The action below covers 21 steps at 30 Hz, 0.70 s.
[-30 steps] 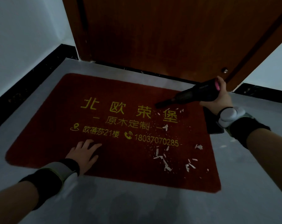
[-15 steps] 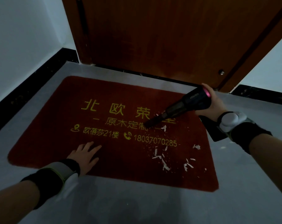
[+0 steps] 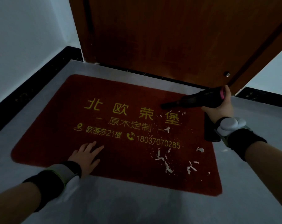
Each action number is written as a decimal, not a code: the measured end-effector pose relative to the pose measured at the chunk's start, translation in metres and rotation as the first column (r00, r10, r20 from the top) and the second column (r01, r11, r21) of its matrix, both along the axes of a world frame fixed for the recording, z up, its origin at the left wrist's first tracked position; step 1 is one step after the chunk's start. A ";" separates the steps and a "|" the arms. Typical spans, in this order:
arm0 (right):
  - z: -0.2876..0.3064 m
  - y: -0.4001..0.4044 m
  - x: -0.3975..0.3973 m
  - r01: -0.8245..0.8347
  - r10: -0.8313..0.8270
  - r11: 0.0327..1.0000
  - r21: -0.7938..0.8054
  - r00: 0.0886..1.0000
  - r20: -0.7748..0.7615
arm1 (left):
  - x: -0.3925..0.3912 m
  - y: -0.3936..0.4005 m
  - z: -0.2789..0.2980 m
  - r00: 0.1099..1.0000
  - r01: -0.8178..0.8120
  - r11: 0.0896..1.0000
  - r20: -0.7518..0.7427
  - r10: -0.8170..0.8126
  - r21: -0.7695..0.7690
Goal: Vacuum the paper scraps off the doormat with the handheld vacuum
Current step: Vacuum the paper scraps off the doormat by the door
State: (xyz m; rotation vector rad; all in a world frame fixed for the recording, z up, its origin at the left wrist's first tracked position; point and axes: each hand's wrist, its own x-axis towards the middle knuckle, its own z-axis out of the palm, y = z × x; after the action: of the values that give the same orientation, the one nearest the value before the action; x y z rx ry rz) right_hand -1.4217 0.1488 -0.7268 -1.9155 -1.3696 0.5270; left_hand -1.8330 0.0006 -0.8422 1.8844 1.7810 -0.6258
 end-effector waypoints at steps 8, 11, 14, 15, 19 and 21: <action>-0.002 -0.002 -0.010 -0.047 0.049 0.998 0.035 0.998 -0.041 | -0.001 0.001 -0.003 1.000 -0.010 0.998 0.013 0.010 0.060; -0.003 -0.006 -0.013 -0.054 0.054 0.998 0.044 0.998 -0.011 | 0.000 0.002 -0.003 1.000 -0.013 0.998 0.014 0.012 0.067; -0.003 -0.007 -0.013 -0.064 0.064 0.997 0.045 0.998 0.005 | -0.002 0.005 0.000 1.000 -0.015 0.999 0.017 0.014 0.043; -0.002 -0.007 -0.013 -0.072 0.072 0.997 0.037 0.997 0.000 | -0.003 0.006 0.000 1.000 -0.009 0.999 0.014 0.008 0.044; -0.008 -0.012 -0.022 -0.176 0.176 0.984 0.005 0.983 -0.050 | -0.002 0.007 0.000 1.000 0.007 0.999 -0.003 -0.007 0.044; -0.014 -0.019 -0.030 -0.244 0.242 0.969 -0.037 0.968 -0.060 | 0.000 0.007 0.001 1.000 0.011 0.999 -0.010 -0.010 0.044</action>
State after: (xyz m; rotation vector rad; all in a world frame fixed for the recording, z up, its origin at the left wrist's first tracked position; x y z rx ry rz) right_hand -1.4521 0.1302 -0.7406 -1.7626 -1.5785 0.7285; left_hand -1.8335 0.0073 -0.8417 1.9242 1.8062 -0.6052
